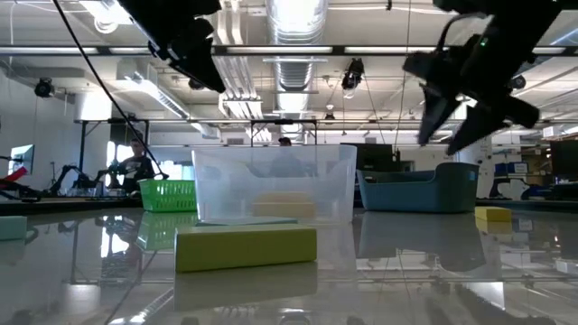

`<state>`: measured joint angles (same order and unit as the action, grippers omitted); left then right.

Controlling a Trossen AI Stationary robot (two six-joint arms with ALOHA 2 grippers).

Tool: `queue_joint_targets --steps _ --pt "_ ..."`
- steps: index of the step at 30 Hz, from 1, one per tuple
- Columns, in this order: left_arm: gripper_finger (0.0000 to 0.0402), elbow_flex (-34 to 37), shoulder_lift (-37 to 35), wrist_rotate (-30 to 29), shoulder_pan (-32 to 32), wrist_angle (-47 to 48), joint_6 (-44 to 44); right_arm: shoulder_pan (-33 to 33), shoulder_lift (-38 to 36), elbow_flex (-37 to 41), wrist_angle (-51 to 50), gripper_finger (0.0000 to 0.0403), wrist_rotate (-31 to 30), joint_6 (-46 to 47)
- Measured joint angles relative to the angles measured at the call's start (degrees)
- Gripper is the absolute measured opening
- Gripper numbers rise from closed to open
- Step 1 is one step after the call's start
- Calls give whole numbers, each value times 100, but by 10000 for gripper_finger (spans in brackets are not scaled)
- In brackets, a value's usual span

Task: Sort & place blocks by color
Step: Put the yellow block into the transparent bin

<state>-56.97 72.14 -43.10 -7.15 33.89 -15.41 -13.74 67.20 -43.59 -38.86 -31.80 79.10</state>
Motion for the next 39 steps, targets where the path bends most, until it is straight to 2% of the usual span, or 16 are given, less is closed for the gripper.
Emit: queue_joint_targets --steps 2,5,12,16,21,24,29,39 --pt "215 4 -2 -86 -12 -51 105 0 210 -177 -640 239 117 557" --pt "215 11 -6 -111 -10 -49 123 1 554 -348 -1043 239 476 990" --pt "215 13 -6 -362 -8 -46 373 59 1350 -921 -2053 239 1216 1135" --pt "215 27 -6 -395 -8 -44 434 11 1639 -1217 -2507 239 1377 1078" --pt "215 94 -6 -394 -8 -44 436 -131 1816 -1291 -2494 239 1317 988" --pt "215 189 -6 -395 -8 -46 436 -210 1837 -1158 -2433 239 1281 1236" --pt "215 297 -6 -394 -7 -45 418 -326 1840 -952 -2089 239 1275 1567" --pt "215 270 -6 -395 -6 -131 406 -326 1962 -472 -1400 239 1234 1590"
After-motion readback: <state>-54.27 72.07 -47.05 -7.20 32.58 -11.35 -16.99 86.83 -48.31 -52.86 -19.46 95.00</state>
